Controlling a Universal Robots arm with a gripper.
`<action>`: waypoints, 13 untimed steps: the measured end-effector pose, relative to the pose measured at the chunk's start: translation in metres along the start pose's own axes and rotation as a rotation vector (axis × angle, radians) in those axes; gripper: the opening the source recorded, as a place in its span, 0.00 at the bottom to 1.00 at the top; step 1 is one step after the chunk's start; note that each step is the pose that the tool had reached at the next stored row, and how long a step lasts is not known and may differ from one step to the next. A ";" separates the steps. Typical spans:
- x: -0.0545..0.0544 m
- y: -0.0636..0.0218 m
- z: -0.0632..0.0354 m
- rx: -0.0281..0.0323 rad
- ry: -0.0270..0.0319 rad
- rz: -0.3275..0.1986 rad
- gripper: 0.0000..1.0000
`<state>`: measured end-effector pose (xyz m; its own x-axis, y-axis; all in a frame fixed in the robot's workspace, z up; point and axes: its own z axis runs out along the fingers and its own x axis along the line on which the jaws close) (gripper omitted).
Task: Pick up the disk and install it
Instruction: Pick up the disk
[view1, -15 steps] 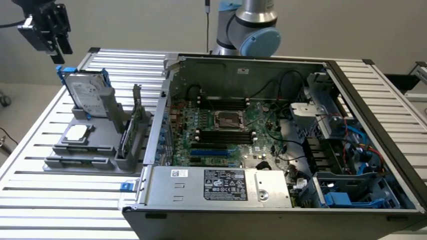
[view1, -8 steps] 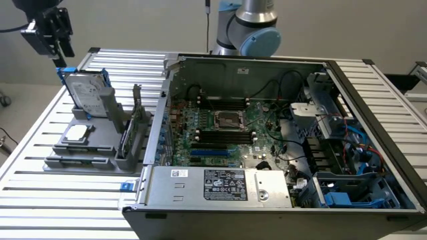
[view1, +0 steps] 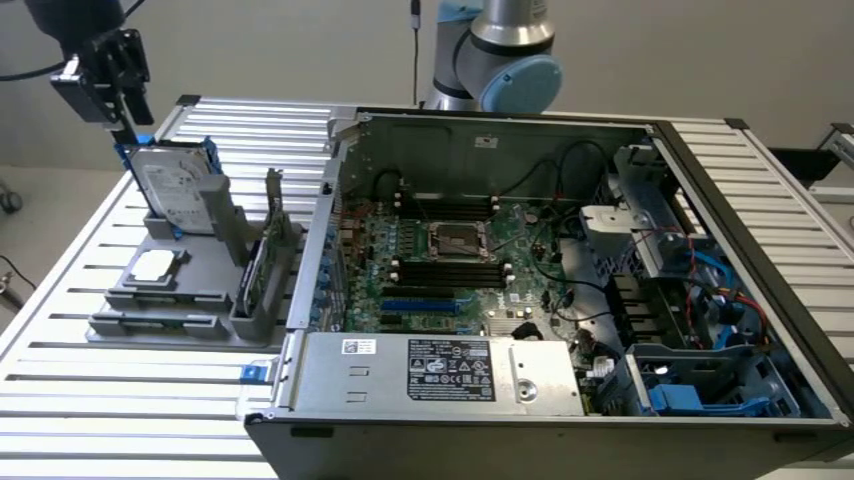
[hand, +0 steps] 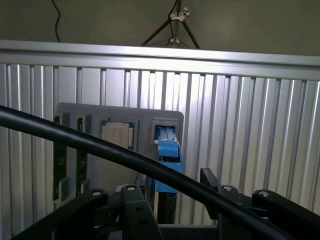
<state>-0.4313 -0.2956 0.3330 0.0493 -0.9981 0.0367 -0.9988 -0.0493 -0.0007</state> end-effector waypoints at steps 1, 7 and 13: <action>0.000 0.0000 0.0018 0.0000 0.0000 0.000 0.54; 0.003 -0.0001 0.0129 -0.0001 0.0000 0.004 0.54; 0.005 -0.0007 0.0239 -0.0004 0.0000 0.020 0.54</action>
<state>-0.4303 -0.3016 0.3092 0.0296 -0.9989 0.0367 -0.9996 -0.0297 -0.0010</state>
